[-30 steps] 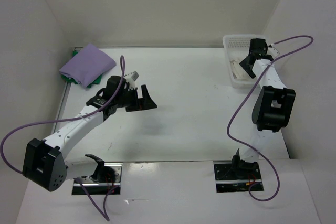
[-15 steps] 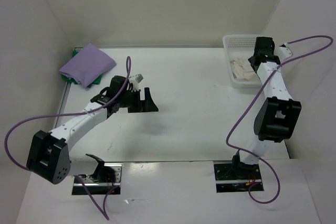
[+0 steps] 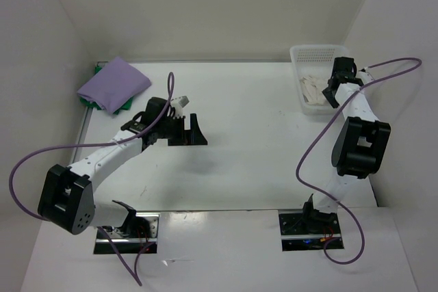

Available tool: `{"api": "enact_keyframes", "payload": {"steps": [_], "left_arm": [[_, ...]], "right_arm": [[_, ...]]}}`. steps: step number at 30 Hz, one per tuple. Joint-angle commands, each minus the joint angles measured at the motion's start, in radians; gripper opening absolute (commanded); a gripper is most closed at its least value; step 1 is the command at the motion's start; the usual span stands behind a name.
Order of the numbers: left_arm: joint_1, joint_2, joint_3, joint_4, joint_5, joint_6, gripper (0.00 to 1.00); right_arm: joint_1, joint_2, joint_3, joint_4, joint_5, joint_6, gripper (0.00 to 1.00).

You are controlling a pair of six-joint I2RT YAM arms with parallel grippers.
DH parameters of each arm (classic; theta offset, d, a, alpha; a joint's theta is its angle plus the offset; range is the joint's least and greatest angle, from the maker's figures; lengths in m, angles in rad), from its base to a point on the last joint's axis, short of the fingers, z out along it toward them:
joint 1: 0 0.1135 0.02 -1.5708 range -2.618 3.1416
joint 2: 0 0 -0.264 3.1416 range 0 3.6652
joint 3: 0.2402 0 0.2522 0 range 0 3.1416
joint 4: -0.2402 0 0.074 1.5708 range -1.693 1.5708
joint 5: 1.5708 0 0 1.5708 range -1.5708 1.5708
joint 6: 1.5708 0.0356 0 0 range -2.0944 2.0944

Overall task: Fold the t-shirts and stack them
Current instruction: Grab crumpled tshirt from bin with the right arm

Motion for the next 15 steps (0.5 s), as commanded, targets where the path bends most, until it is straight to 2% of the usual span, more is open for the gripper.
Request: {"api": "enact_keyframes", "payload": {"steps": [1, 3, 4, 7, 10, 15], "left_arm": [[-0.002, 0.005, 0.037, 0.022, 0.023, 0.011, 1.0], [-0.002, 0.005, 0.037, 0.022, 0.023, 0.011, 1.0], [-0.002, 0.005, 0.037, 0.031, 0.014, 0.011, 1.0], [-0.002, 0.005, 0.037, 0.031, 0.014, 0.011, 1.0], [-0.002, 0.005, 0.049, 0.021, -0.003, 0.011, 1.0], [-0.002, 0.024, 0.129, -0.03, -0.052, 0.011, 1.0]], "right_arm": [[0.001, -0.006, 0.003, 0.04, -0.052, -0.03, 0.34], [0.001, -0.006, 0.003, 0.04, -0.052, -0.03, 0.22], [0.001, -0.022, 0.003, 0.063, -0.061, -0.03, 0.12], [0.001, -0.092, -0.024, 0.103, -0.072, -0.021, 0.02], [0.001, -0.164, -0.015, 0.126, -0.102, -0.021, 0.0], [0.09, -0.276, 0.156, 0.116, -0.214, -0.055, 0.0]]}}
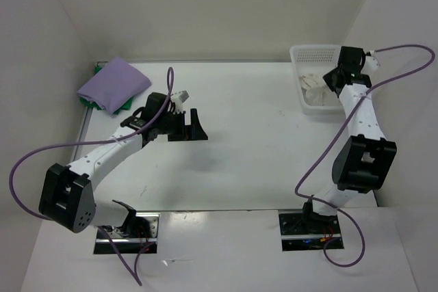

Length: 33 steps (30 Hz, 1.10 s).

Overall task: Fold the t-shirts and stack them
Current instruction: Grab crumpled tshirt from bin with the right arm, then move the tshirt to the center of the board

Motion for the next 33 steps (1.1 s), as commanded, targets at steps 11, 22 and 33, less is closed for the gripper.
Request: {"api": "enact_keyframes", "payload": {"steps": [11, 22, 33], "left_arm": [[0.273, 0.046, 0.066, 0.091, 0.036, -0.161, 1.0], [0.429, 0.046, 0.116, 0.097, 0.04, -0.236, 0.82], [0.429, 0.034, 0.175, 0.04, -0.062, -0.178, 0.79]], "right_arm": [[0.285, -0.274, 0.577, 0.135, -0.66, 0.094, 0.0], [0.463, -0.252, 0.784, 0.37, -0.978, 0.329, 0.0], [0.5, -0.238, 0.458, 0.364, -0.934, 0.271, 0.0]]}}
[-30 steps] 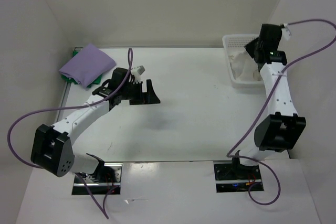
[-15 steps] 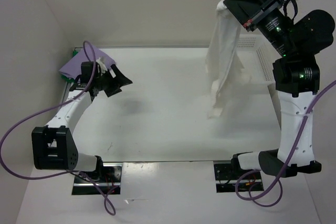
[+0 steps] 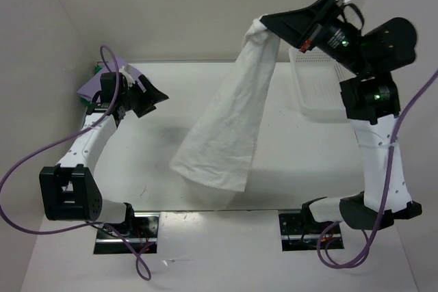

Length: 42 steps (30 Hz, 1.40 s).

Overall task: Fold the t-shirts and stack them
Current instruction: Move the tshirt to the center of the board

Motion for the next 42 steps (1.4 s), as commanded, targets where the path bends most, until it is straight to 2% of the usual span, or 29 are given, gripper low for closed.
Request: {"api": "enact_keyframes", "payload": {"steps": [1, 5, 6, 7, 8, 11, 12, 14, 15, 16, 18, 19, 21, 22, 24, 25, 30, 31, 36, 42], "left_arm": [[0.009, -0.026, 0.017, -0.001, -0.066, 0.028, 0.77], [0.01, -0.051, -0.006, -0.013, -0.087, 0.05, 0.69], [0.01, -0.063, -0.018, -0.013, -0.087, 0.062, 0.67], [0.01, -0.076, -0.027, -0.013, -0.087, 0.062, 0.65], [0.01, -0.085, -0.027, -0.023, -0.1, 0.076, 0.61], [-0.061, -0.116, -0.043, -0.055, -0.15, 0.155, 0.58], [-0.145, -0.116, -0.032, -0.084, -0.205, 0.188, 0.58], [-0.242, -0.116, 0.003, -0.102, -0.25, 0.261, 0.58], [-0.294, -0.106, 0.015, -0.13, -0.299, 0.274, 0.58], [-0.397, -0.087, 0.025, -0.13, -0.314, 0.294, 0.64], [-0.496, -0.051, 0.025, -0.13, -0.348, 0.294, 0.73], [-0.574, -0.039, 0.025, -0.13, -0.392, 0.294, 0.76], [-0.633, -0.004, 0.016, -0.109, -0.417, 0.294, 0.81], [-0.656, 0.01, 0.016, -0.109, -0.44, 0.294, 0.81], [-0.711, 0.056, 0.016, -0.075, -0.44, 0.303, 0.82], [-0.737, 0.074, 0.025, -0.075, -0.455, 0.303, 0.82], [-0.883, 0.22, 0.094, -0.063, -0.489, 0.407, 0.82], [-0.9, 0.24, 0.104, -0.063, -0.5, 0.421, 0.81], [-0.958, 0.314, 0.144, -0.073, -0.572, 0.51, 0.8], [-0.983, 0.426, 0.212, -0.11, -0.563, 0.605, 0.73]], "right_arm": [[0.006, 0.057, -0.284, -0.008, 0.047, -0.063, 0.0], [0.006, 0.287, -0.373, -0.068, 0.137, -0.162, 0.0], [0.006, 0.405, -0.35, -0.083, 0.157, -0.163, 0.0], [0.006, 0.459, -0.27, -0.098, 0.175, -0.187, 0.0], [0.018, 0.507, -0.208, -0.185, 0.213, -0.205, 0.0], [0.029, 0.608, 0.034, -0.288, 0.356, -0.257, 0.01], [0.04, 0.617, 0.082, -0.311, 0.367, -0.267, 0.01], [0.052, 0.633, 0.206, -0.339, 0.398, -0.279, 0.03], [0.052, 0.647, 0.234, -0.357, 0.413, -0.293, 0.05], [0.061, 0.647, 0.234, -0.368, 0.413, -0.293, 0.17], [0.062, 0.647, 0.193, -0.387, 0.445, -0.313, 0.39], [0.062, 0.624, 0.114, -0.402, 0.471, -0.322, 0.49], [0.062, 0.512, -0.029, -0.352, 0.522, -0.331, 0.5], [0.052, 0.465, -0.178, -0.297, 0.537, -0.331, 0.5], [0.042, 0.321, -0.316, -0.263, 0.603, -0.322, 0.5], [0.029, 0.276, -0.441, -0.253, 0.617, -0.313, 0.47], [0.019, 0.043, -0.805, -0.194, 0.64, -0.187, 0.18], [0.019, -0.026, -0.912, -0.193, 0.64, -0.166, 0.16], [0.019, -0.204, -1.146, -0.193, 0.642, -0.069, 0.15], [0.019, -0.421, -1.378, -0.243, 0.642, 0.026, 0.22]]}}
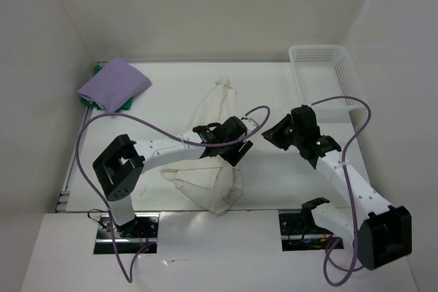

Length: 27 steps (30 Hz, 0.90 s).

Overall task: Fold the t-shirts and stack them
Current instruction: Move the tshirt to the center of the board, then flatten out the tshirt

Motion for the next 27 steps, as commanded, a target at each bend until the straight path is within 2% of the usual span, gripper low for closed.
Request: {"api": "enact_keyframes", "payload": {"steps": [1, 6, 11, 17, 21, 24, 25, 27], "left_arm": [[-0.014, 0.046, 0.041, -0.017, -0.02, 0.094, 0.71], [-0.032, 0.055, 0.032, -0.017, 0.023, 0.112, 0.63], [-0.043, 0.079, 0.032, -0.017, 0.046, 0.112, 0.6], [-0.067, 0.11, 0.032, -0.017, 0.044, 0.121, 0.48], [-0.077, 0.121, 0.041, -0.017, 0.044, 0.13, 0.48], [-0.077, 0.133, 0.041, -0.017, 0.044, 0.13, 0.54], [-0.077, 0.133, 0.041, -0.017, 0.053, 0.13, 0.62], [-0.087, 0.142, 0.041, -0.017, 0.053, 0.14, 0.63]], "right_arm": [[0.004, -0.121, -0.102, 0.001, 0.028, 0.089, 0.22], [0.004, -0.199, -0.165, -0.045, 0.051, 0.112, 0.27], [-0.007, -0.219, -0.199, -0.044, 0.04, 0.133, 0.28], [-0.007, -0.257, -0.229, -0.044, 0.031, 0.142, 0.29], [-0.007, -0.279, -0.24, -0.054, 0.031, 0.152, 0.29], [-0.007, -0.29, -0.251, -0.054, 0.031, 0.152, 0.29], [-0.007, -0.29, -0.251, -0.054, 0.031, 0.152, 0.29], [-0.007, -0.299, -0.251, -0.054, 0.031, 0.161, 0.3]]}}
